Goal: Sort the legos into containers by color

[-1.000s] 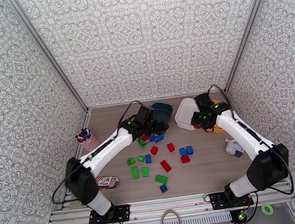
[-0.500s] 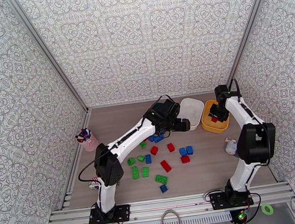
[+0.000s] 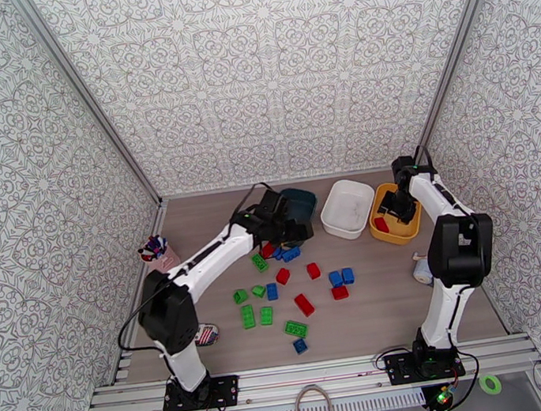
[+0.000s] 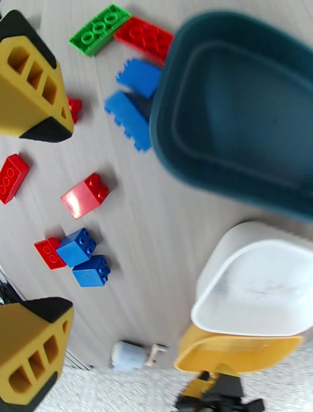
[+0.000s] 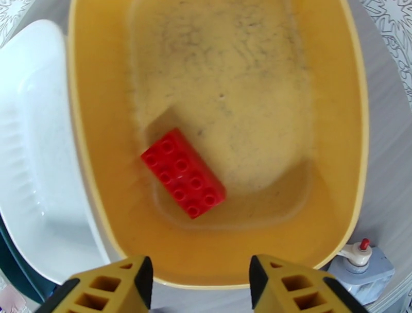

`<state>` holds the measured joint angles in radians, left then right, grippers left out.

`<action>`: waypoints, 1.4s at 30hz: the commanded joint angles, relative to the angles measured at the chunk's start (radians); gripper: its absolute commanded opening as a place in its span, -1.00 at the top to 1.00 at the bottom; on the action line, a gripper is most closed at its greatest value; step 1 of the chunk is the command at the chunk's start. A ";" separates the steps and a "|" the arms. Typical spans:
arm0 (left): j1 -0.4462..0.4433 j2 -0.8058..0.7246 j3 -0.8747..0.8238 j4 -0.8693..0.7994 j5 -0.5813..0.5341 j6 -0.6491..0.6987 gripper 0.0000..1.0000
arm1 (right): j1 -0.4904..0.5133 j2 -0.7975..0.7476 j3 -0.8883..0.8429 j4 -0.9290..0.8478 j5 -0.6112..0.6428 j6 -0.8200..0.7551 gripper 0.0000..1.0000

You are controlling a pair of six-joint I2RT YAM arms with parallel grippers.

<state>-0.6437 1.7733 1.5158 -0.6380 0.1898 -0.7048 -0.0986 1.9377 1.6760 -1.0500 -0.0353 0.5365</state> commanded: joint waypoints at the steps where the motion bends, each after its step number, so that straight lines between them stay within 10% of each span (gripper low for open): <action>1: 0.024 -0.062 -0.057 0.073 0.004 -0.051 -0.71 | 0.026 -0.090 -0.011 0.026 -0.058 -0.028 -0.09; 27: 0.154 -0.529 -0.562 0.012 -0.133 -0.234 -0.99 | 0.865 -0.191 -0.293 0.130 -0.065 -0.037 -0.25; 42: 0.145 -0.860 -0.870 -0.070 -0.170 -0.428 -0.99 | 1.073 0.021 -0.253 0.104 0.000 0.013 -0.23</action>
<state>-0.4946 0.9455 0.6697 -0.6708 0.0460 -1.0836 0.9611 1.9354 1.3972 -0.9295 -0.0677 0.5220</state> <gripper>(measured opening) 0.993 0.617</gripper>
